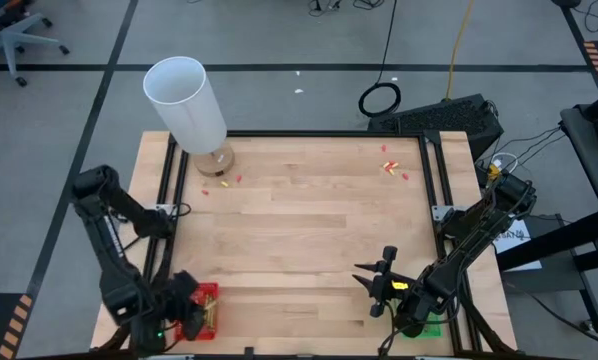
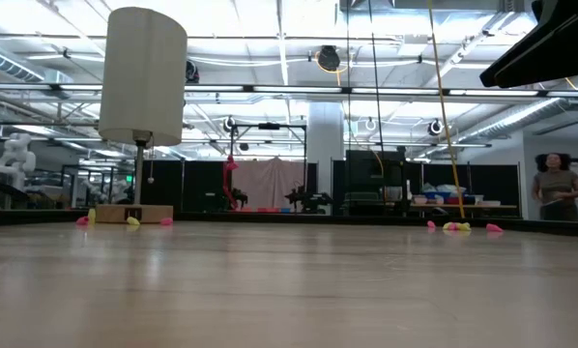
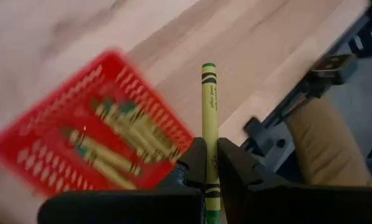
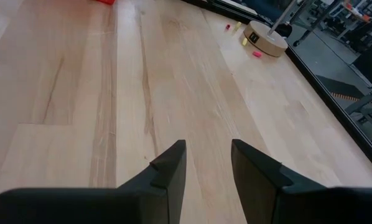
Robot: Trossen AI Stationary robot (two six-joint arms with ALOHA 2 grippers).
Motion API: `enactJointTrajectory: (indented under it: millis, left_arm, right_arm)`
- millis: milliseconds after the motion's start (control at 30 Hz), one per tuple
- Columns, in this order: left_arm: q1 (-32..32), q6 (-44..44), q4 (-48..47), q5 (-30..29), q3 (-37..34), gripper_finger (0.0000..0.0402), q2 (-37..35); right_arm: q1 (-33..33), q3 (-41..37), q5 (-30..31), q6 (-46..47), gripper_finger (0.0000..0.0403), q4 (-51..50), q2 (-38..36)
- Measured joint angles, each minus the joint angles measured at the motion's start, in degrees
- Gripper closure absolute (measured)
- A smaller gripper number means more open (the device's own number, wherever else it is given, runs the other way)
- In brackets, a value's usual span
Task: Sort crayons
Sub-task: Put the green crayon into the red bin
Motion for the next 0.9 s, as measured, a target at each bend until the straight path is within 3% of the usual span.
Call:
enactJointTrajectory:
  millis: [167,367,600,900]
  left_arm:
    - [-3.27,-12.35,-2.87,1.97,0.00,0.0382,2.94]
    - [-1.53,-12.62,-2.46,4.02,-0.02,0.0382,6.67]
    - [-0.46,-11.22,-4.13,13.63,-0.02,0.0382,7.03]
    - [0.64,-11.53,-9.45,14.67,-0.02,0.0374,7.03]
  right_arm:
    - [0.00,0.00,0.00,0.00,0.0291,0.01,0.01]
    - [0.00,0.00,0.00,-0.97,0.0291,-0.10,0.00]
    - [0.00,0.00,0.00,-1.23,0.0291,0.01,-0.01]
    - [-0.32,0.00,0.07,-0.26,0.0291,0.03,-0.01]
